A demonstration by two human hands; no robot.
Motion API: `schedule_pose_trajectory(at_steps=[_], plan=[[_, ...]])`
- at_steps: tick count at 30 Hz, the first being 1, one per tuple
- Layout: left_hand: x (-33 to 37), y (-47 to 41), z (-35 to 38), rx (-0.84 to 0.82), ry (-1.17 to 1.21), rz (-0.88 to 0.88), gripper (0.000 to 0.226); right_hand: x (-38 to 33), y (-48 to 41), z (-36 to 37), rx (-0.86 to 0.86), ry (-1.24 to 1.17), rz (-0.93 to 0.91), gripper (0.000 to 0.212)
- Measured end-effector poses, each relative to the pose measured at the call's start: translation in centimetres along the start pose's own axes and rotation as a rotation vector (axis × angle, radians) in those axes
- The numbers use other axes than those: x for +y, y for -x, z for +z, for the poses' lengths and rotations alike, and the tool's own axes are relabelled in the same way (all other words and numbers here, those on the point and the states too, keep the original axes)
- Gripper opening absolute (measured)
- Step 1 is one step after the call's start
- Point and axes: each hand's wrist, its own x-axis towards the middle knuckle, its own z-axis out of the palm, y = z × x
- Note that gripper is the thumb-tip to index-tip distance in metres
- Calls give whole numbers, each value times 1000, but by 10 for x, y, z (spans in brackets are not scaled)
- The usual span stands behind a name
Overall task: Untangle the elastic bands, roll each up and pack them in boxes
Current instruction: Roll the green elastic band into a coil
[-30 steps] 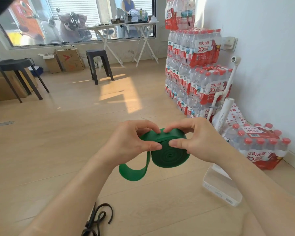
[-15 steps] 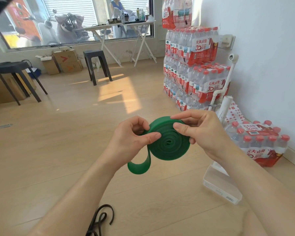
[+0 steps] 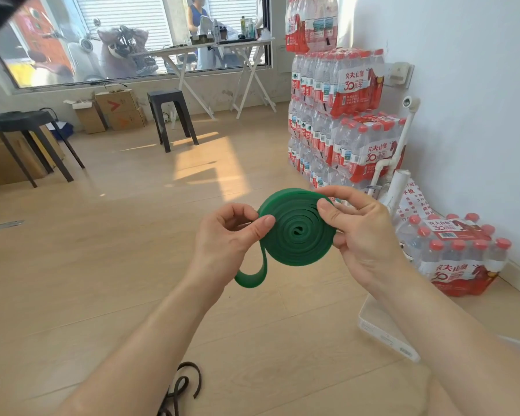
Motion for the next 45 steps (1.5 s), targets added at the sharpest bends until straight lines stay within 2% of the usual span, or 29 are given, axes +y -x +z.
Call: schedule_pose_trajectory(at_steps=[6, 11, 12, 14, 17, 21, 25, 31, 36, 39, 41, 43, 45], plan=[[-4, -2, 8, 98, -5, -23, 26, 7, -2, 4, 43, -122, 70, 21], [0, 0, 9, 26, -7, -59, 35, 14, -1, 4, 21, -166, 159, 19], [5, 0, 5, 32, -33, -53, 35, 13, -2, 1, -35, -118, 193, 18], [14, -2, -9, 25, -159, -33, 36, 7, -6, -11, -186, 152, 210, 13], [22, -2, -25, -99, -518, 25, 38, -2, -7, -19, -290, 610, 68, 14], [16, 2, -19, -304, -749, 78, 38, 7, 5, 2, -500, 919, -129, 32], [14, 2, -20, -333, -737, 132, 39, 10, 6, 7, -513, 846, -221, 32], [18, 2, -20, -192, -431, 129, 30, 4, 5, 1, -395, 644, -139, 37], [17, 1, -25, -157, -321, 158, 26, 1, 2, -3, -338, 562, -107, 33], [13, 1, -22, -117, -252, 233, 27, 1, 1, -2, -292, 489, -101, 32], [9, 3, -17, -134, -275, 259, 26, -1, -1, -3, -243, 431, -109, 31], [4, 3, -14, -181, -458, 310, 30, -3, -2, -5, -193, 381, -116, 31], [0, 3, -10, -161, -646, 414, 34, -4, -3, -7, -155, 355, -117, 30]])
